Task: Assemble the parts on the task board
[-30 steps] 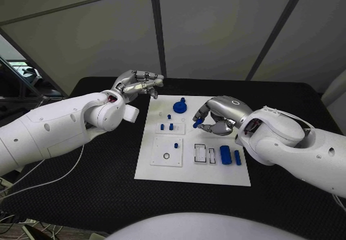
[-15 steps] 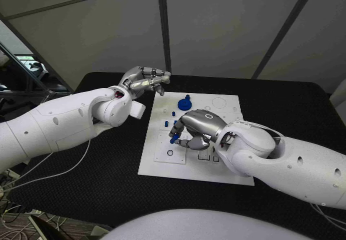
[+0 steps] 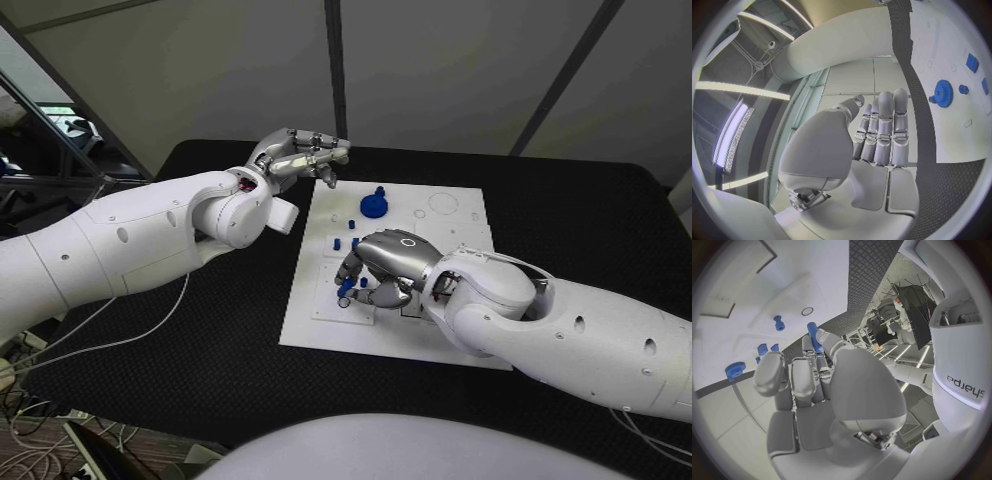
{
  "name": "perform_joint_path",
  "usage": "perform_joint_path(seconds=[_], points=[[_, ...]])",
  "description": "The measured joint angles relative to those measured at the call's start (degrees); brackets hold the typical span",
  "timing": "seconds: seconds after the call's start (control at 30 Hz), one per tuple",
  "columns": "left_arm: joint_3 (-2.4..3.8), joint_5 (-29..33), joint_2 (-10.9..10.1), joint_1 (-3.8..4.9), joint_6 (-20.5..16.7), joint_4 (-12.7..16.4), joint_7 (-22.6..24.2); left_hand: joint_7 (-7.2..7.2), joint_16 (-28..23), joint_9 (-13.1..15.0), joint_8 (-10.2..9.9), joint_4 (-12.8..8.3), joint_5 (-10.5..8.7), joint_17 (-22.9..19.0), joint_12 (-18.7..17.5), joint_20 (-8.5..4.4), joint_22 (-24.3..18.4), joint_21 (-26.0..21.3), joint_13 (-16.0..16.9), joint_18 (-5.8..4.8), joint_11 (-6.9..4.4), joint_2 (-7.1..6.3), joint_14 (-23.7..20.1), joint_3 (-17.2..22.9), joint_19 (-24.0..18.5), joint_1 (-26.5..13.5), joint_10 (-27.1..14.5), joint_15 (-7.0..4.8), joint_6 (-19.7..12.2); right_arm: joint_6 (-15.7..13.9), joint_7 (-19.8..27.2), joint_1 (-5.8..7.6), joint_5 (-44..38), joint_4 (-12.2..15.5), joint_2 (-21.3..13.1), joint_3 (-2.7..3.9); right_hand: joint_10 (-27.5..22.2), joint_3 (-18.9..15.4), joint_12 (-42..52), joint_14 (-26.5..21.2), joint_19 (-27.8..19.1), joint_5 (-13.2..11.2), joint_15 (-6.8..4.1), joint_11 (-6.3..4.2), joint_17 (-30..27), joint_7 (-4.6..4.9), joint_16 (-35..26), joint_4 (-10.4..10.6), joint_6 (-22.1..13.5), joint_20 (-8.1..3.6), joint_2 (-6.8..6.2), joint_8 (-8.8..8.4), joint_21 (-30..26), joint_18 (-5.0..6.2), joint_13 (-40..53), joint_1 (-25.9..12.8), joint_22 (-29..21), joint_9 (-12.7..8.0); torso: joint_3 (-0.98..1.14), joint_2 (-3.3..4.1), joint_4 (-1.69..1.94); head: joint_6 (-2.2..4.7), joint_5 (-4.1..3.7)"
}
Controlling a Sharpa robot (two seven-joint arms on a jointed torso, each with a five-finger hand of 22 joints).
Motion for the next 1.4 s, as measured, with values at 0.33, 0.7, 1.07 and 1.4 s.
perform_joint_path(seconds=[0.33,0.7,1.07,1.4], points=[[0.00,0.0,0.2,0.00,0.1,-0.2,0.0,0.00,0.0,0.0,0.0,0.0,0.00,0.0,0.0,0.00,0.0,0.0,0.0,0.00,0.00,0.00,0.0,0.0,0.0,0.0,0.0,0.00,0.0,1.5,0.1,-0.09,-0.2,-1.4,0.7,-1.04,0.0,0.0,0.0,0.0,0.0,0.0,0.00,0.00,0.0,0.14,0.0,0.0,0.1,0.00,-0.01,-0.13,0.0,0.00,0.0,0.0,-0.1,0.0,0.00,-0.03,0.02,-0.20,0.24],[0.00,0.0,0.3,0.00,0.2,-0.2,0.0,0.00,0.0,0.0,0.0,0.0,0.00,0.0,0.0,0.00,0.0,0.0,0.0,0.01,0.00,0.00,0.0,0.0,0.0,0.0,0.0,0.00,0.0,2.7,0.1,-0.09,-0.4,-2.4,1.1,-1.11,0.0,0.0,0.0,0.0,0.0,0.0,0.00,0.00,0.0,0.16,0.0,0.0,0.1,0.00,-0.02,-0.29,0.0,0.00,0.0,0.0,-0.1,-0.1,-0.03,-0.03,0.03,-0.36,0.24],[0.00,0.0,0.3,0.00,0.3,-0.3,0.0,0.00,0.0,0.0,0.0,0.0,0.00,0.0,0.0,0.00,0.0,0.0,0.0,0.00,0.00,0.00,0.0,0.0,0.0,0.0,0.0,0.00,0.0,3.3,-0.1,-0.15,-1.3,-3.0,1.7,-1.13,0.0,0.2,-0.1,0.0,0.0,-0.2,0.00,0.01,0.0,0.22,0.0,0.2,0.0,0.00,-0.02,-0.12,0.0,0.00,0.1,0.0,-0.1,0.0,-0.04,-0.03,0.03,-0.38,0.32],[0.00,0.0,0.3,0.00,0.4,-0.3,-0.1,0.00,0.0,0.0,0.0,0.0,0.00,-0.1,0.4,0.00,-0.1,0.0,0.0,0.00,0.00,0.00,0.0,0.0,0.0,0.0,0.0,0.00,0.0,4.0,-0.2,-0.14,-1.8,-3.5,2.5,-1.12,-0.4,0.2,-1.1,0.0,0.0,-0.2,0.00,0.43,0.0,0.55,0.1,0.2,-0.5,0.02,-0.53,-0.26,0.0,0.00,0.1,-0.5,-0.6,0.0,-0.06,-0.03,0.00,-0.53,0.25]])
